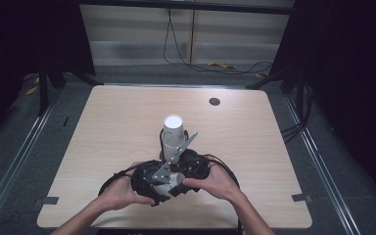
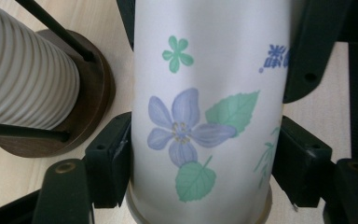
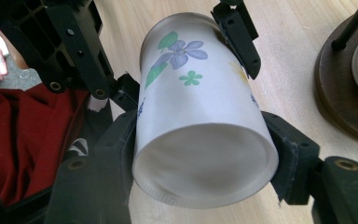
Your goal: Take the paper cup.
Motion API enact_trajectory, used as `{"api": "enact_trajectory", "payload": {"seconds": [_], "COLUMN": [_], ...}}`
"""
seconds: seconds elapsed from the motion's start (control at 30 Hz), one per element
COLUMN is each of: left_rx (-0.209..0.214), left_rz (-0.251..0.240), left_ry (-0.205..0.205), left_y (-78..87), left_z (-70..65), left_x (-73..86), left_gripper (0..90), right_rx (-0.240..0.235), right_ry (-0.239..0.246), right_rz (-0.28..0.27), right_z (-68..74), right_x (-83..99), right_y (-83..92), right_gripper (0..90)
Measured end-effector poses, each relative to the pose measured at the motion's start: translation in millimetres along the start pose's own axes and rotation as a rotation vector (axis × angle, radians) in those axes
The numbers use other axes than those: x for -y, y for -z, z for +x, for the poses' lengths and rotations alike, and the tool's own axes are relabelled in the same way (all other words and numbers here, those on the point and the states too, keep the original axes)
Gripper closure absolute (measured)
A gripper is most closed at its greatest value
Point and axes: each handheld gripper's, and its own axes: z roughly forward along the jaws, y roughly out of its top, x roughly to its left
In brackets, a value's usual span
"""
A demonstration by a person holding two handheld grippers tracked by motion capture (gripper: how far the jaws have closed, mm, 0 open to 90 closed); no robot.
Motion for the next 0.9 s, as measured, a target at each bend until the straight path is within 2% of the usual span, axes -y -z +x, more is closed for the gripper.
{"api": "enact_trajectory", "payload": {"seconds": [0.13,0.37,0.63,0.83,0.9], "left_rx": [-0.010,-0.001,0.040,0.047,0.069], "left_rz": [-0.033,-0.050,-0.172,-0.224,-0.256], "left_ry": [0.016,0.022,0.064,0.090,0.111], "left_y": [1.2,4.3,6.3,13.0,16.8], "left_z": [0.0,0.7,4.9,8.2,9.2], "left_x": [0.5,2.7,10.1,13.7,15.1], "left_gripper": [29.4,27.3,23.8,20.1,18.7], "right_rx": [0.001,0.009,0.016,0.025,0.027], "right_ry": [0.006,0.004,-0.003,-0.008,-0.013], "right_rz": [-0.021,-0.032,-0.056,-0.066,-0.070], "right_z": [0.6,2.6,6.2,5.4,5.2], "right_x": [0.8,1.6,6.6,9.4,10.3], "right_y": [3.9,6.8,11.8,15.0,16.2], "right_gripper": [36.6,37.3,37.3,37.3,37.3]}}
